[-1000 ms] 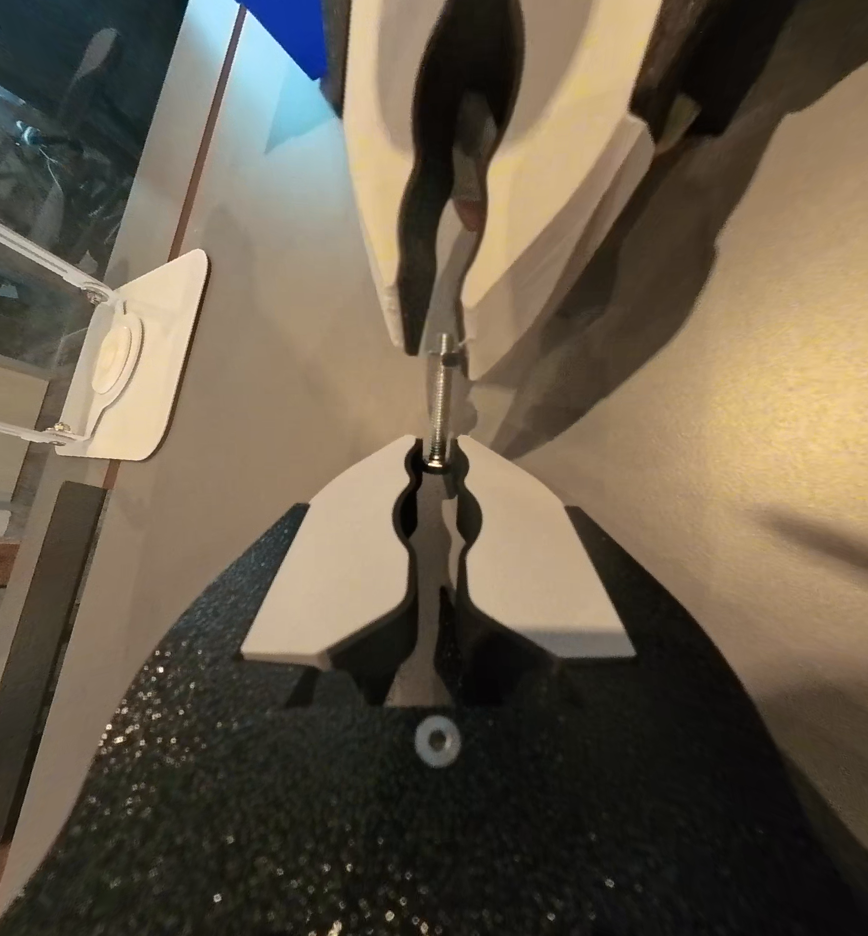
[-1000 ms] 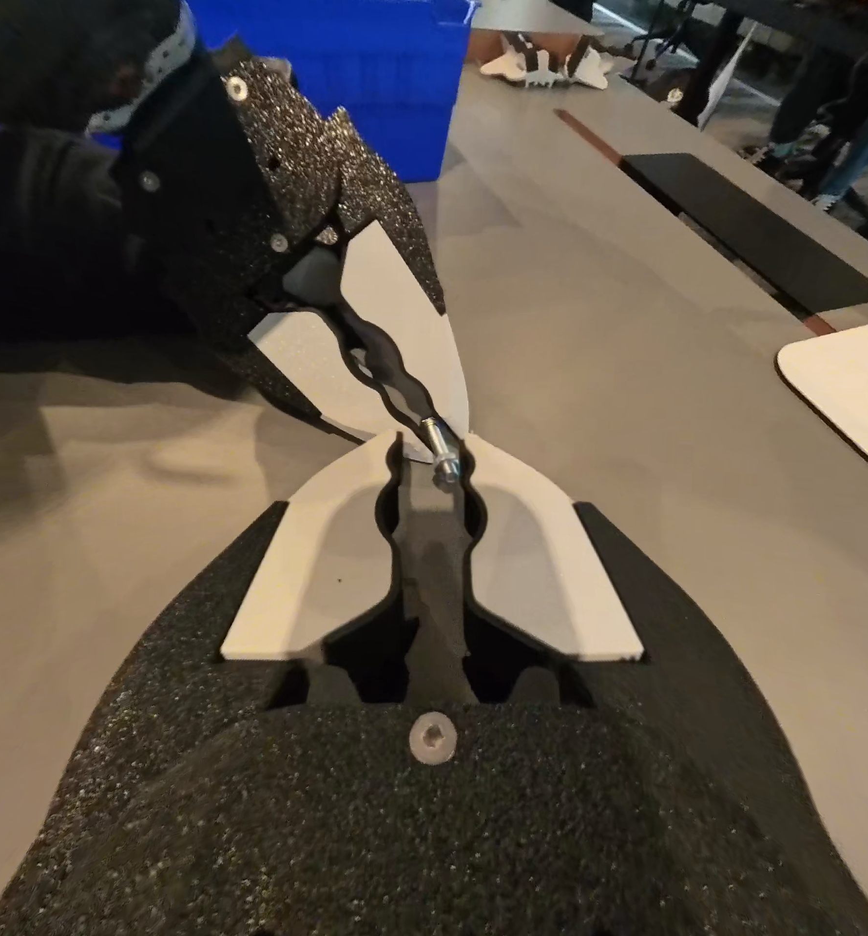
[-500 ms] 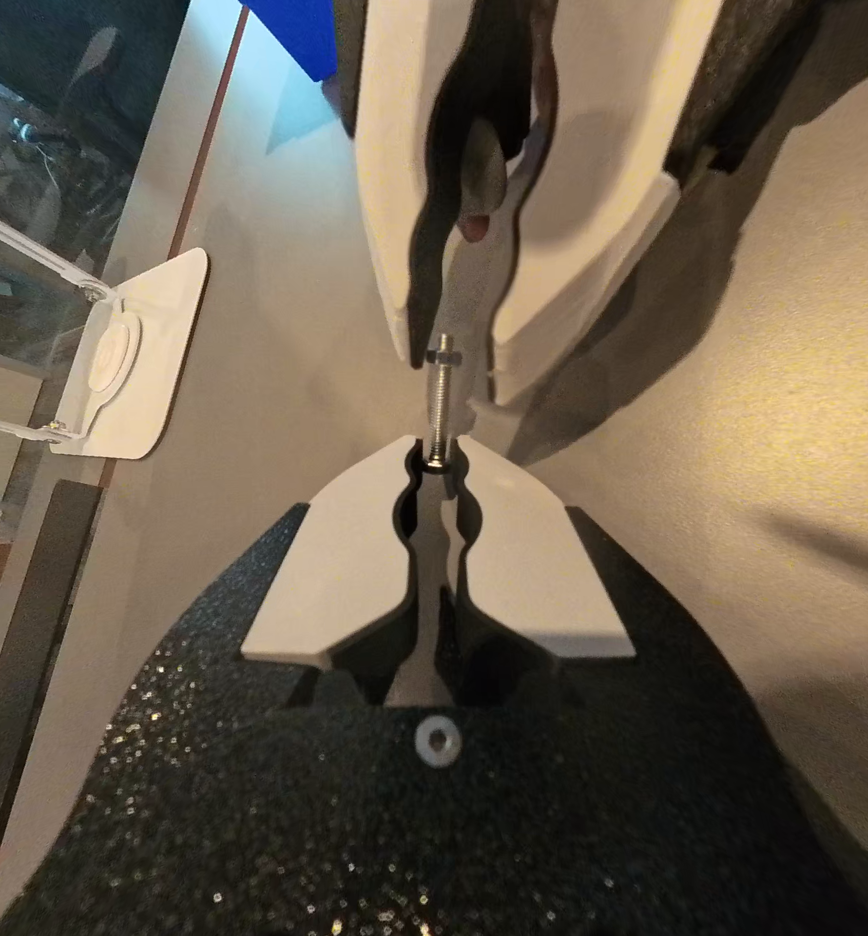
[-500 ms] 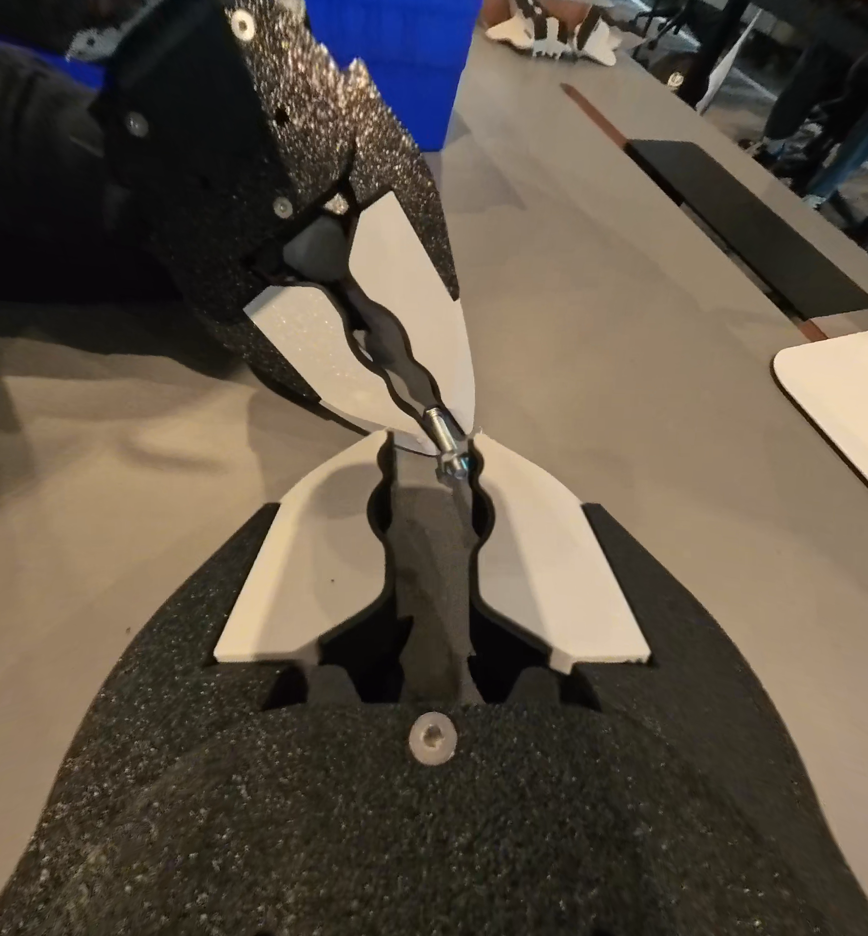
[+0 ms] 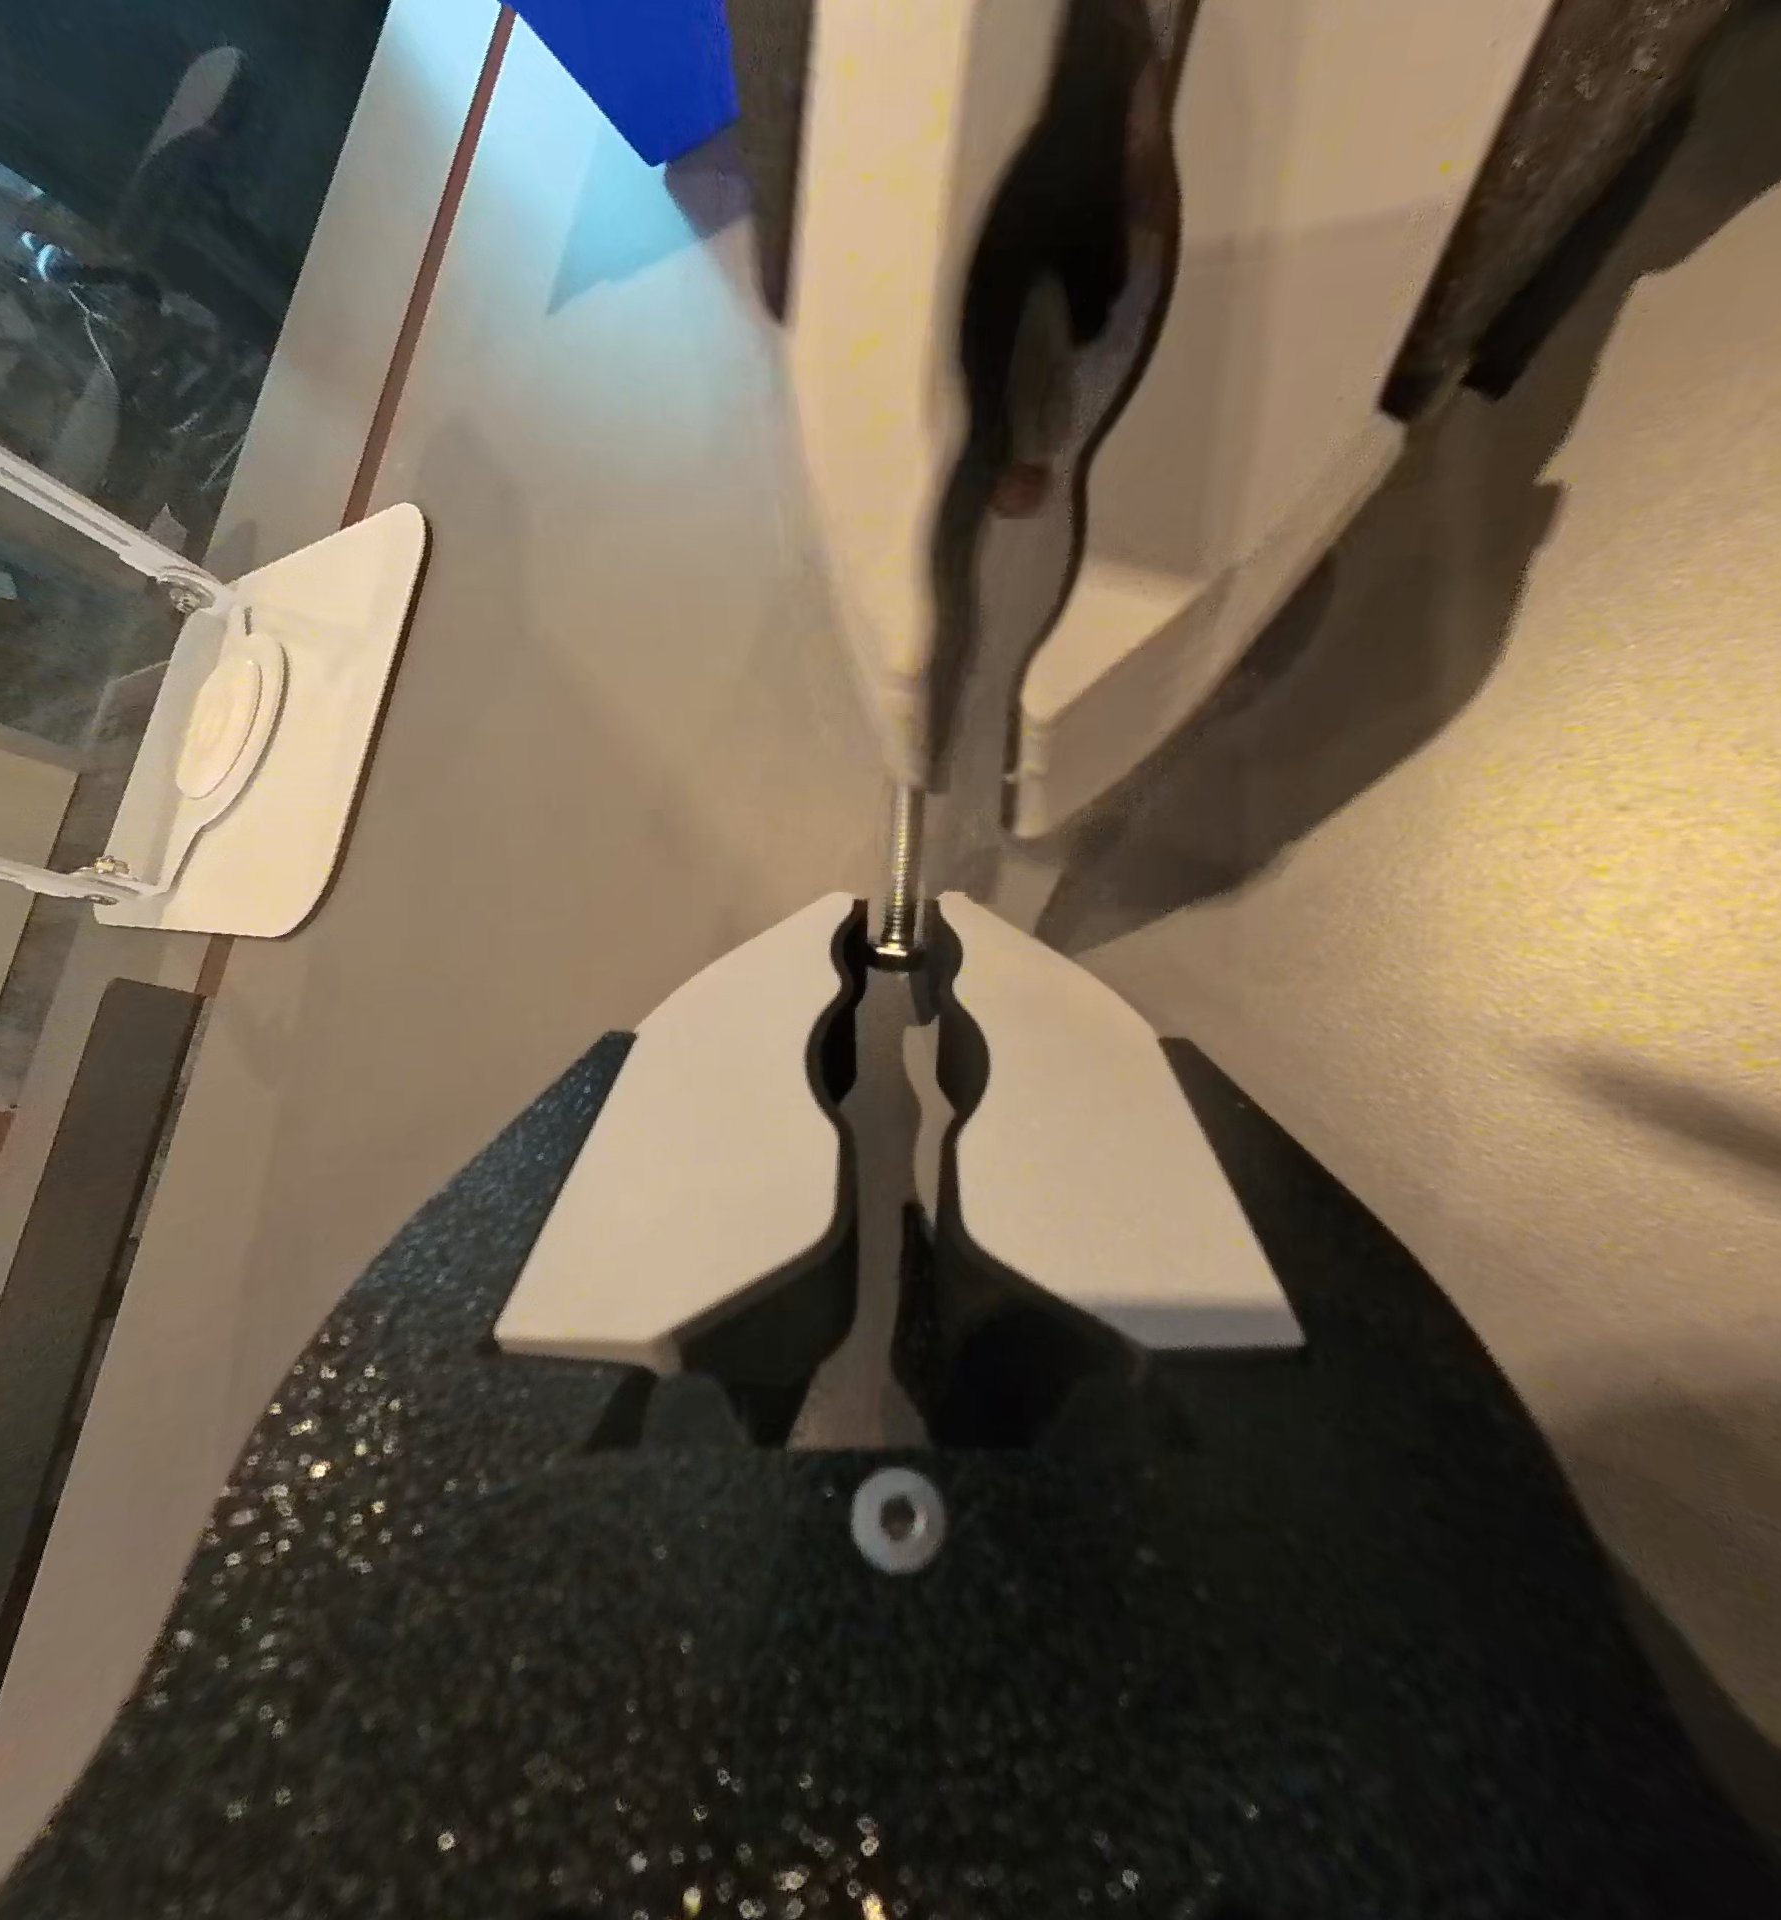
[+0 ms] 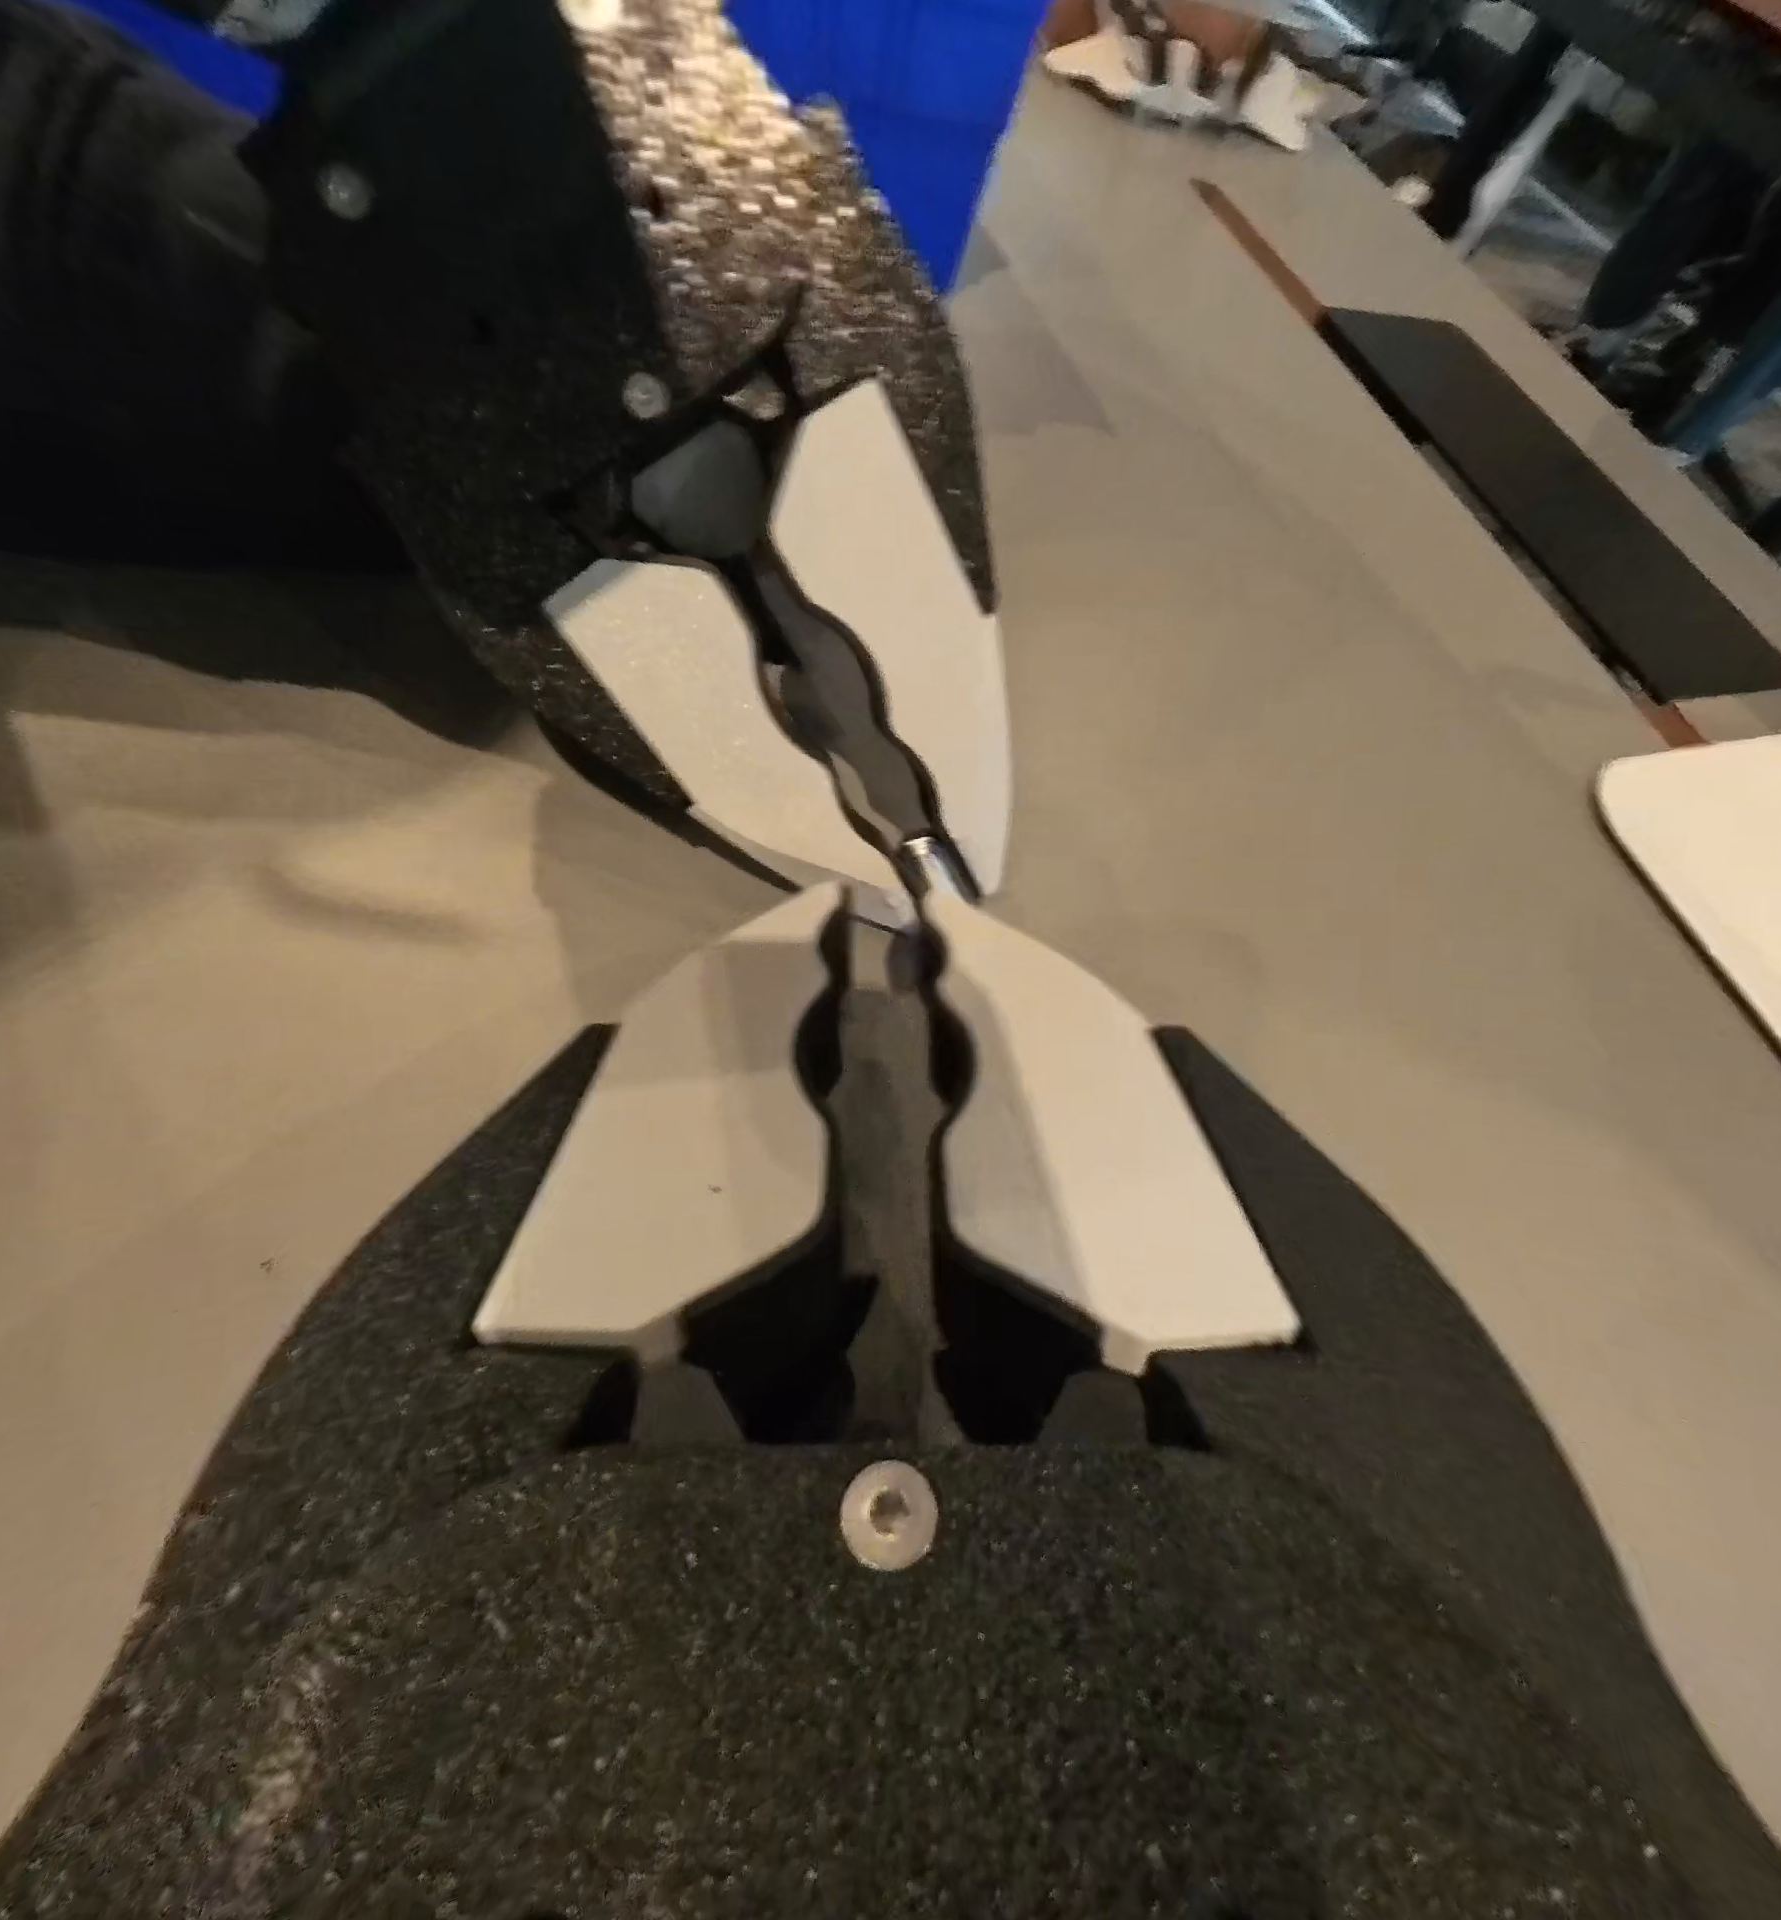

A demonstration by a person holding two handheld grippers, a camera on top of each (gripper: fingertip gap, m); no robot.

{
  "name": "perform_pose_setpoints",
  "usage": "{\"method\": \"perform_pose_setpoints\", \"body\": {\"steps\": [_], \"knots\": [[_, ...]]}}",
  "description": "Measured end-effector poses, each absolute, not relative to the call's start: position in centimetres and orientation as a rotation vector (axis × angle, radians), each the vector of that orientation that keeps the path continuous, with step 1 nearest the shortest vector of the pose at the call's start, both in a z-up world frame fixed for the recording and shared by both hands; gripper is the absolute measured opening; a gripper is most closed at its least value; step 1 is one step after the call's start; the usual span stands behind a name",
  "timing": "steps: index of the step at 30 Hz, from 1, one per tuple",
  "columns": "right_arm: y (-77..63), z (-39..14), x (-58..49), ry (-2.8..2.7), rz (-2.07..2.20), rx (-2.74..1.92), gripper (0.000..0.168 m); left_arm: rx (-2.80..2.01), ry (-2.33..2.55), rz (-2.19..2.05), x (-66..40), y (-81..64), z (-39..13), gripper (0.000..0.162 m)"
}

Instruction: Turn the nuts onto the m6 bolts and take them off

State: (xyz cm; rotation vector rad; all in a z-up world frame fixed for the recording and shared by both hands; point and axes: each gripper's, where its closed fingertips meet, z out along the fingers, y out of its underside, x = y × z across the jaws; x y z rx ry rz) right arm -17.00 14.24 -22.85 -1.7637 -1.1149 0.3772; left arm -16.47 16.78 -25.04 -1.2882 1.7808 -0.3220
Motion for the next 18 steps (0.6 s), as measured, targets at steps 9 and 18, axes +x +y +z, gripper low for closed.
{"method": "perform_pose_setpoints", "body": {"steps": [9, 18], "knots": [[14.75, -22.41, -16.58, -1.056, 0.370, -1.763, 0.031, -1.293, 1.776, -0.331, -16.46, 16.78, -25.04, 0.010], [14.68, -22.17, -16.61, -1.057, 0.359, -1.738, 0.029, -1.293, 1.778, -0.330, -16.47, 16.75, -25.05, 0.010]]}}
